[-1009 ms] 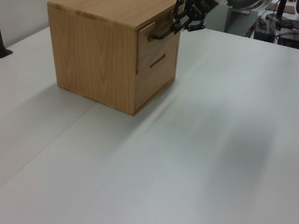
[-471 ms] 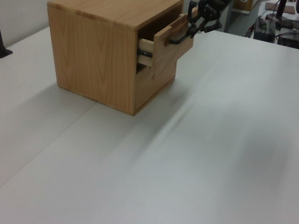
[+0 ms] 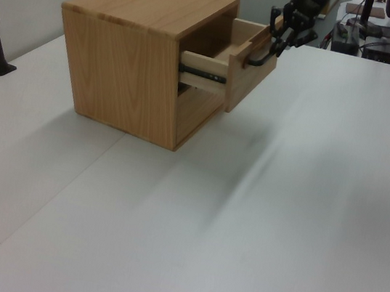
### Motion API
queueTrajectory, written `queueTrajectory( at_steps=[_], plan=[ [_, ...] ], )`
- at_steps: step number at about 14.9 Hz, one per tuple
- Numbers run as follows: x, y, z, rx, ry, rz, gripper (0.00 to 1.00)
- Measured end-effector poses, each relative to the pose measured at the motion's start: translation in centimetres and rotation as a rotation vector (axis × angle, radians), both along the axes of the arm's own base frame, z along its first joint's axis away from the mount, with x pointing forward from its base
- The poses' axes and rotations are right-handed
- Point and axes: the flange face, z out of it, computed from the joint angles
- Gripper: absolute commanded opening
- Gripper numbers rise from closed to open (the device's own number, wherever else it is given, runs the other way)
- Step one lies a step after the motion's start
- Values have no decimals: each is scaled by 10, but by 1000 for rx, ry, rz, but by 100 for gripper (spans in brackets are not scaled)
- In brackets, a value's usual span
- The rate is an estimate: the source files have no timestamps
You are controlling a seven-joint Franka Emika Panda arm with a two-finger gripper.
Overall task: Open the drawer by sliding it
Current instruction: 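Hook the black handle and pull the upper drawer outward along its rails, then release the handle and raise the gripper away from the drawer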
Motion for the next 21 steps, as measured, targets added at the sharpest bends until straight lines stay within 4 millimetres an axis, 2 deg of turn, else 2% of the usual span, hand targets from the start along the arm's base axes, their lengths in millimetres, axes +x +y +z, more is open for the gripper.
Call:
queueTrajectory(
  at_steps=[7, 9, 10, 11, 12, 13, 14, 17, 21],
  plan=[
    [-37, 4, 6, -31, 106, 56, 13],
    [-53, 6, 8, -38, 144, 73, 16],
    [-59, 6, 9, -41, 158, 79, 27],
    [-63, 7, 10, -43, 170, 83, 50],
    [-65, 10, 10, -49, 170, 112, 66],
    [-67, 15, 14, -59, 163, 155, 91],
    [-71, 22, 23, -66, 149, 183, 100],
    [-82, 26, 38, -69, 139, 198, 100],
    [-86, 30, 64, -77, 120, 229, 100]
  ],
)
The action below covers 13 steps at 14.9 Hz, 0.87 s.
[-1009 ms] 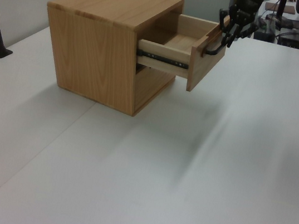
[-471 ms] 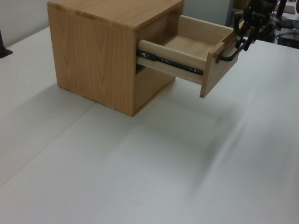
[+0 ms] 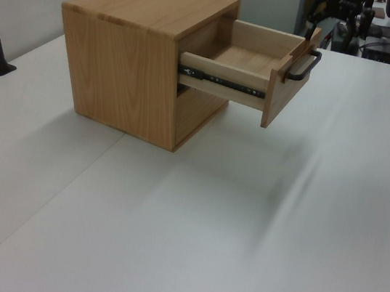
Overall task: Open the drawer by sliding it
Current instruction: 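Release the handle and raise the gripper away from the drawer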
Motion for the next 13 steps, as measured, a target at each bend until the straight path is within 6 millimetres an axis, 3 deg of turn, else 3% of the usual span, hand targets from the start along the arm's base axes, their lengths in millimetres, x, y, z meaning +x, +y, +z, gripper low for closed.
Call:
queueTrajectory(
  at_steps=[6, 9, 13],
  plan=[
    [-8, 41, 22, -139, 1, 221, 100],
    [-5, 37, 22, -242, -13, 451, 100],
    [17, 24, 12, -357, -9, 741, 100]
  ],
)
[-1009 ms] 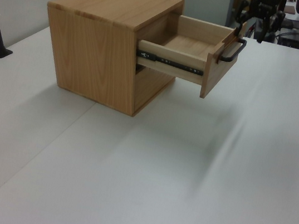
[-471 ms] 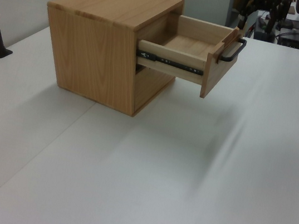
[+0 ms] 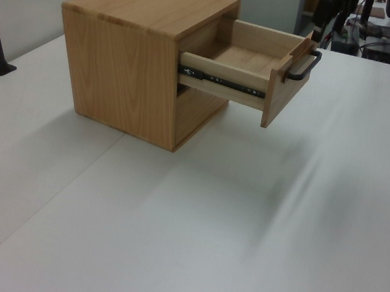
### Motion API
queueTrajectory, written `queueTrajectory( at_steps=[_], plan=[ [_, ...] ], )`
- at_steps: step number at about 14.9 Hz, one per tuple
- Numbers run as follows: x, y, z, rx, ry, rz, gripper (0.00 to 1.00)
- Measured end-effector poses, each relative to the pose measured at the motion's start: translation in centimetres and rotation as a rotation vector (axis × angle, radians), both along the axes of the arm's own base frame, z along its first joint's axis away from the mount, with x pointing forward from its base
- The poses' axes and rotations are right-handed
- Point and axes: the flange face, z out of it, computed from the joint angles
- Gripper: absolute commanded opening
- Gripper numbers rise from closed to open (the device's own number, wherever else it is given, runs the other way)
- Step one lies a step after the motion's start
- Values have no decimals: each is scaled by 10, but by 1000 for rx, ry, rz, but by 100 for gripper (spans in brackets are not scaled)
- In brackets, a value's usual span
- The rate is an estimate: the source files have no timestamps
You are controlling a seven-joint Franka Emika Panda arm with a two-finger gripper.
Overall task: Open the drawer by sliding it
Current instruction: 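Release the handle and raise the gripper away from the drawer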
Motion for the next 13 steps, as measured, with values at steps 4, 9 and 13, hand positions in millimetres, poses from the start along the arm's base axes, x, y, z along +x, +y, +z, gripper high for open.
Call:
queueTrajectory(
  at_steps=[4, 9, 13],
  plan=[
    [15, -10, -11, -42, 27, 156, 100],
    [12, 5, -10, -47, 59, 229, 100],
    [12, 8, -10, -47, 59, 233, 100]
  ],
)
